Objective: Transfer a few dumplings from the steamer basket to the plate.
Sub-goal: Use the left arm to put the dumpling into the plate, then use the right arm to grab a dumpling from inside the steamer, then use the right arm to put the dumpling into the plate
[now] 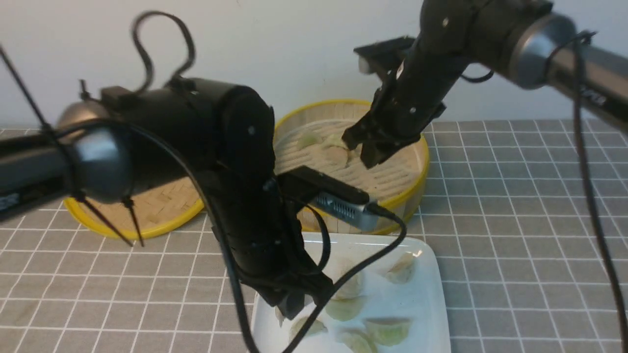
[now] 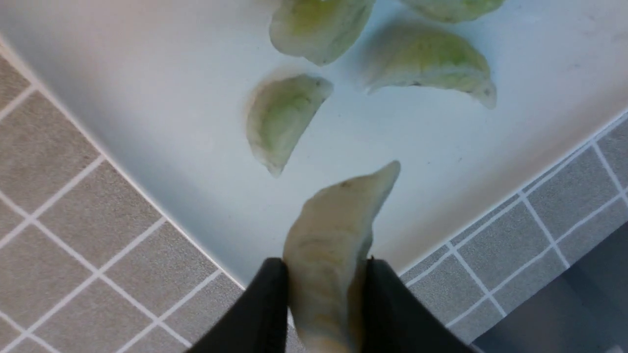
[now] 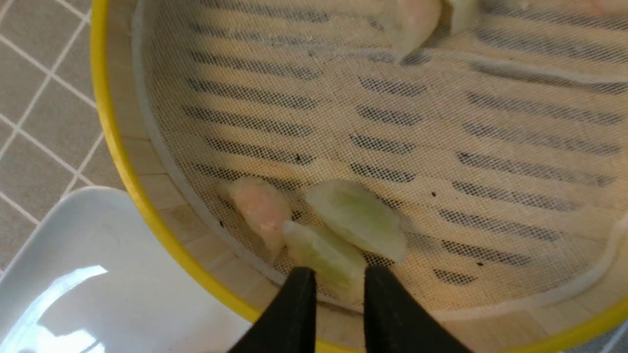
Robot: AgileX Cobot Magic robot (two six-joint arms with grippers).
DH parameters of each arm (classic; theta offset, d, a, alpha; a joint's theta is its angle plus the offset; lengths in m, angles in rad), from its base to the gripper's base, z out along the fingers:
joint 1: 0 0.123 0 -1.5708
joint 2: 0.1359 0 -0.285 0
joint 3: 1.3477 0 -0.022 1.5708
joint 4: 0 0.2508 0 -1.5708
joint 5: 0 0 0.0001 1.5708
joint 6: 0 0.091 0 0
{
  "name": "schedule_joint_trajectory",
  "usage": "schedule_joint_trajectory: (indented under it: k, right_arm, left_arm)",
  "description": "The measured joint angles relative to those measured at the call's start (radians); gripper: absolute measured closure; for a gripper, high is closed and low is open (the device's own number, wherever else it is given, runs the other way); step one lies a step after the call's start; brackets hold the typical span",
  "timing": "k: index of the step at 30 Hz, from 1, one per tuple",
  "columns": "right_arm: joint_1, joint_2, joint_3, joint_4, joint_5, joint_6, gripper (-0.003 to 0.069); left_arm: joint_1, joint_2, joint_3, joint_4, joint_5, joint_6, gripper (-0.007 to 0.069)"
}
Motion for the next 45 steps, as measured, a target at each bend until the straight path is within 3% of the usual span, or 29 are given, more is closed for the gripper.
schedule_joint_trajectory:
  k: [4, 10, 12, 19, 21, 23, 26, 27, 28, 30, 33, 41, 45]
  right_arm:
    - [0.001, 0.061, -0.005, -0.014, 0.000, -0.027, 0.0306]
    - [0.001, 0.118, -0.005, -0.032, 0.000, -0.034, 0.0148]
    - [0.001, 0.122, -0.005, -0.032, 0.000, -0.034, 0.0132]
    - [0.002, 0.156, -0.009, -0.024, -0.021, -0.034, 0.0127]
    - [0.002, 0.160, -0.012, -0.017, -0.025, -0.034, 0.0137]
    - [0.002, 0.168, -0.014, -0.020, -0.025, -0.035, 0.0219]
    - [0.003, 0.171, -0.024, -0.020, -0.017, -0.038, 0.0456]
    - [0.003, 0.174, -0.035, -0.020, -0.007, -0.037, 0.0489]
    - [0.003, 0.174, -0.035, -0.020, -0.006, -0.037, 0.0489]
    - [0.003, 0.172, -0.062, -0.021, -0.005, -0.030, 0.0479]
    - [0.003, 0.135, -0.069, -0.024, -0.006, -0.016, 0.0479]
    - [0.003, -0.101, -0.007, -0.007, -0.005, 0.021, 0.0479]
    - [0.003, -0.301, 0.225, 0.073, -0.004, 0.026, 0.0479]
  left_arm:
    - [-0.001, 0.060, 0.000, -0.002, 0.004, 0.000, 0.0458]
    - [-0.001, 0.135, 0.000, -0.009, 0.026, 0.000, 0.0458]
    - [-0.001, 0.145, 0.000, -0.011, 0.027, 0.008, 0.0442]
    - [-0.001, 0.155, 0.000, -0.014, 0.017, 0.028, 0.0147]
    - [-0.001, 0.155, 0.000, -0.014, 0.011, 0.029, 0.0106]
    - [-0.001, 0.155, -0.014, -0.011, 0.022, 0.028, 0.0081]
    - [-0.001, 0.144, -0.050, 0.013, 0.050, 0.014, 0.0156]
    - [-0.001, 0.128, -0.062, 0.029, 0.054, 0.003, 0.0211]
    - [-0.001, 0.120, -0.063, 0.036, 0.055, -0.001, 0.0237]
    - [-0.001, 0.037, -0.081, 0.088, 0.055, -0.027, 0.0420]
    - [-0.001, -0.085, -0.082, 0.149, 0.062, -0.058, 0.0585]
    - [-0.001, -0.371, -0.083, 0.245, 0.090, -0.142, 0.0629]
    - [-0.001, -0.540, -0.081, 0.258, 0.103, -0.168, 0.0629]
